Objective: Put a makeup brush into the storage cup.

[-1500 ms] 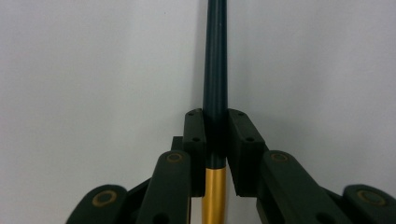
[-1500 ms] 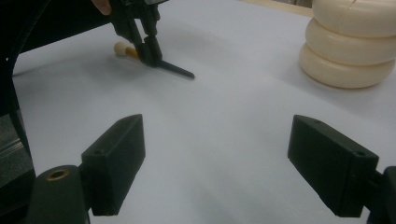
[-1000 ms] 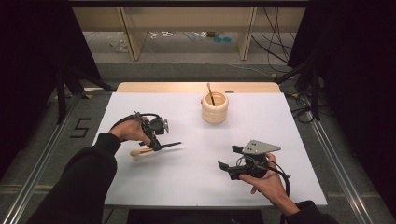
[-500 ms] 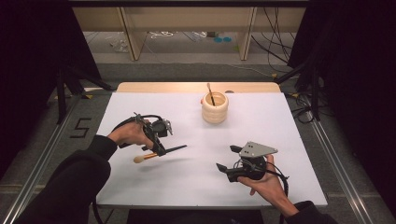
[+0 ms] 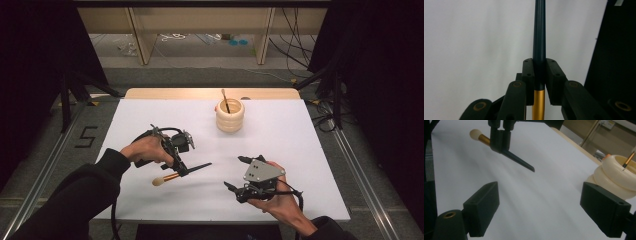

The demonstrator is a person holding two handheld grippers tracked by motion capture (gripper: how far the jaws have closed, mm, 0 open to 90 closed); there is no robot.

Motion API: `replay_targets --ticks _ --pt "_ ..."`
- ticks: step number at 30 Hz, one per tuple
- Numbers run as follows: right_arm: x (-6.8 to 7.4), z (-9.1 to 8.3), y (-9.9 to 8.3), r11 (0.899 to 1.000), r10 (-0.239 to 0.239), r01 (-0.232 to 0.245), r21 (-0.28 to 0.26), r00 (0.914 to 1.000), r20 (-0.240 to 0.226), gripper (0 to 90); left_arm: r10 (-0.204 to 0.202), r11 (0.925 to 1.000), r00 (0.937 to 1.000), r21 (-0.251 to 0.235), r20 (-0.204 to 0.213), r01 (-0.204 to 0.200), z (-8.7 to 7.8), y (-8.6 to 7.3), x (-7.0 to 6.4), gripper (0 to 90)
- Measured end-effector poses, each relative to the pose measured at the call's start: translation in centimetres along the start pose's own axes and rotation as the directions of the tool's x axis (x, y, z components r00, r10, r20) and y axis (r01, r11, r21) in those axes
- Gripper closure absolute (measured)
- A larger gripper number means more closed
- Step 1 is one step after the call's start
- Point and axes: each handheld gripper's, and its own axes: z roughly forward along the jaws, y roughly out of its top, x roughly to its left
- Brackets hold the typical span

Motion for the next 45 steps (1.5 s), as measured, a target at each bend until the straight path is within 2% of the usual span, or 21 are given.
replay_targets --ticks 7,18,19,21,22,26,27,28,29,30,31,32,33,36,37,38,39,41,42,44,45 --pt "1.3 0.4 0.7 0.989 -0.145 0.145 0.031 0.9894 0.007 17.7 0.007 0.9999 0.9997 0.011 0.025 -0.007 0.2 0.9 -0.9 78.3" --pt "3.1 1.9 1.4 0.926 -0.365 0.366 0.094 0.9306 -0.031 25.1 0.012 0.9997 0.9976 0.019 0.069 -0.013 0.6 1.9 -2.0 78.3" --pt "3.1 2.1 1.4 0.911 -0.399 0.400 0.100 0.9166 -0.027 26.1 0.024 0.9994 0.9970 0.025 0.073 -0.025 0.6 2.0 -2.1 78.3" --pt "3.5 2.3 1.5 0.905 -0.411 0.413 0.102 0.9107 -0.039 28.2 0.003 1.0000 0.9964 0.004 0.085 -0.003 0.8 2.2 -2.4 78.3" --pt "3.6 2.4 1.6 0.900 -0.421 0.424 0.101 0.9057 -0.048 29.3 0.017 0.9995 0.9956 0.026 0.092 -0.020 0.7 2.3 -2.4 78.3" --pt "3.7 2.9 1.8 0.864 -0.490 0.493 0.102 0.8698 -0.055 34.3 0.009 0.9999 0.9948 0.011 0.102 -0.010 0.9 2.6 -2.8 78.3" --pt "3.6 2.9 1.9 0.838 -0.531 0.535 0.106 0.8446 -0.069 36.1 -0.031 0.9994 0.9929 -0.011 0.115 0.032 1.1 2.6 -3.2 78.3" --pt "3.7 3.0 2.0 0.834 -0.538 0.542 0.106 0.8405 -0.066 37.8 0.033 0.9988 0.9935 0.031 0.109 -0.037 0.9 2.8 -2.8 78.3" --pt "3.7 3.1 2.0 0.826 -0.549 0.553 0.104 0.8329 -0.067 38.9 -0.019 0.9998 0.9931 0.000 0.116 0.019 1.2 2.8 -3.2 78.3" --pt "3.8 3.1 2.0 0.823 -0.555 0.559 0.101 0.8292 -0.067 40.5 0.030 0.9989 0.9935 0.031 0.110 -0.034 1.1 2.9 -2.9 78.3" --pt "4.0 3.1 2.0 0.826 -0.549 0.553 0.111 0.8331 -0.067 41.9 0.028 0.9990 0.9932 0.031 0.113 -0.032 1.1 3.0 -2.9 78.3" --pt "4.0 3.2 2.1 0.816 -0.564 0.569 0.106 0.8226 -0.073 42.8 0.009 0.9998 0.9933 0.014 0.116 -0.011 1.3 3.0 -3.1 78.3" --pt "4.1 3.2 2.1 0.814 -0.567 0.570 0.110 0.8216 -0.061 43.9 0.027 0.9990 0.9928 0.032 0.117 -0.031 1.2 3.1 -3.0 78.3" --pt "4.2 3.4 2.2 0.796 -0.590 0.593 0.118 0.8047 -0.062 47.5 -0.013 0.9999 0.9922 0.000 0.124 0.013 1.4 3.3 -3.4 78.3" --pt "4.4 3.5 2.0 0.801 -0.580 0.586 0.127 0.8106 -0.079 49.1 0.036 0.9986 0.9924 0.035 0.117 -0.040 1.2 3.4 -3.0 78.3" --pt "4.4 3.6 2.1 0.786 -0.602 0.606 0.124 0.7953 -0.075 50.4 0.034 0.9986 0.9922 0.037 0.120 -0.039 1.2 3.4 -3.1 78.3" --pt "4.5 3.7 2.1 0.784 -0.603 0.608 0.127 0.7941 -0.077 51.5 -0.010 0.9999 0.9919 0.009 0.126 0.009 1.4 3.4 -3.4 78.3" --pt "4.7 3.8 2.0 0.792 -0.589 0.595 0.141 0.8038 -0.083 53.8 0.039 0.9983 0.9921 0.039 0.119 -0.044 1.3 3.4 -3.1 78.3" --pt "4.7 3.9 2.0 0.776 -0.608 0.617 0.130 0.7869 -0.106 54.8 0.038 0.9984 0.9916 0.037 0.124 -0.043 1.3 3.4 -3.2 78.3" --pt "4.8 3.9 2.1 0.774 -0.610 0.618 0.138 0.7859 -0.100 56.6 0.038 0.9984 0.9915 0.036 0.124 -0.043 1.3 3.5 -3.2 78.3" --pt "4.8 3.9 2.1 0.778 -0.607 0.611 0.144 0.7909 -0.080 57.7 -0.002 0.9999 0.9911 0.010 0.133 0.001 1.5 3.5 -3.6 78.3"
